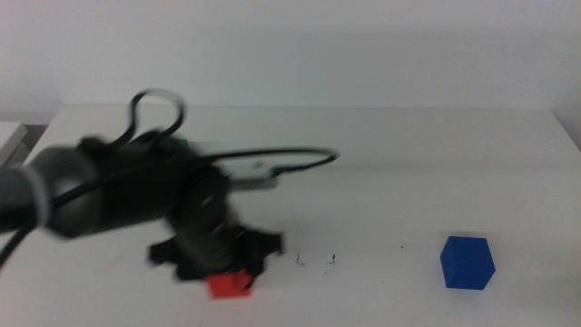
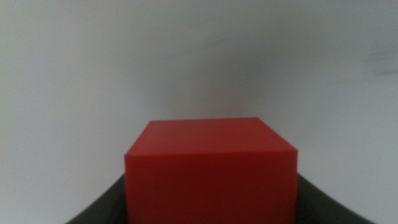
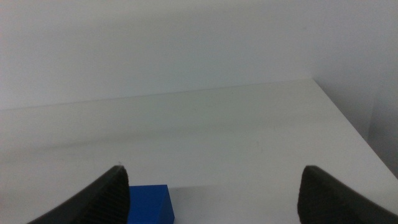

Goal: Stack red cubes first, then green, then blue cubes in a specific spot.

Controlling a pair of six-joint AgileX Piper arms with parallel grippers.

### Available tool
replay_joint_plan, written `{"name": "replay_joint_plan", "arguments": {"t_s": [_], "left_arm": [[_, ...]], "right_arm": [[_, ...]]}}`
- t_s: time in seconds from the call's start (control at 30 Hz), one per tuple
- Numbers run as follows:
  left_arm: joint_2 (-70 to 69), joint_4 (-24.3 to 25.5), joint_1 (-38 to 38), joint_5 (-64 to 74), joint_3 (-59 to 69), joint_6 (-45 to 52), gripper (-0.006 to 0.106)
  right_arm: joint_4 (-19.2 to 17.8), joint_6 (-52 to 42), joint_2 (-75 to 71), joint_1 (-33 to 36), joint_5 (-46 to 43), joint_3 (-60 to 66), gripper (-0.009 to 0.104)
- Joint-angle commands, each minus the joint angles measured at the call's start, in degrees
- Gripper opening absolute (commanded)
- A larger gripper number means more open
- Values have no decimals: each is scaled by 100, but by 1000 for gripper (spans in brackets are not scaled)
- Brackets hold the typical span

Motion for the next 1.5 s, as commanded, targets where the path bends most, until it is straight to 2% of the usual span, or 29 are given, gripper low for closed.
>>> {"name": "replay_joint_plan", "arguments": {"t_s": [0.0,0.13,0.33,0.57,0.8,0.87,0.97,1.07,1.27,1.4,1.47], "left_arm": [[231,-46,-293,394,-823,-62,1],[1168,-148,-554,894,-2277,-73,-2],[2280,-199,-634,1467,-3757,135,-1],[2681,-122,-634,1167,-3963,175,-1],[2844,-299,-568,1203,-3963,175,1],[2844,-299,-546,1264,-3953,175,6],[2844,-299,-539,1329,-3953,188,19],[2847,-299,-539,1329,-3953,235,41],[2678,-274,-539,1371,-4009,662,94],[2200,-157,-347,1634,-4033,931,94],[1910,80,-123,1868,-4033,1149,94]], "right_arm": [[-82,-40,-29,-22,-66,22,85],[-82,-40,-29,-22,-66,22,85],[-82,-40,-29,-22,-66,22,85],[-82,-40,-29,-22,-66,22,85],[-82,-40,-29,-22,-66,22,85],[-82,-40,-29,-22,-66,22,85],[-82,-40,-29,-22,-66,22,85],[-82,-40,-29,-22,-66,22,85],[-82,-40,-29,-22,-66,22,85],[-82,-40,-29,-22,-66,22,85],[-82,-40,-29,-22,-66,22,85]]}}
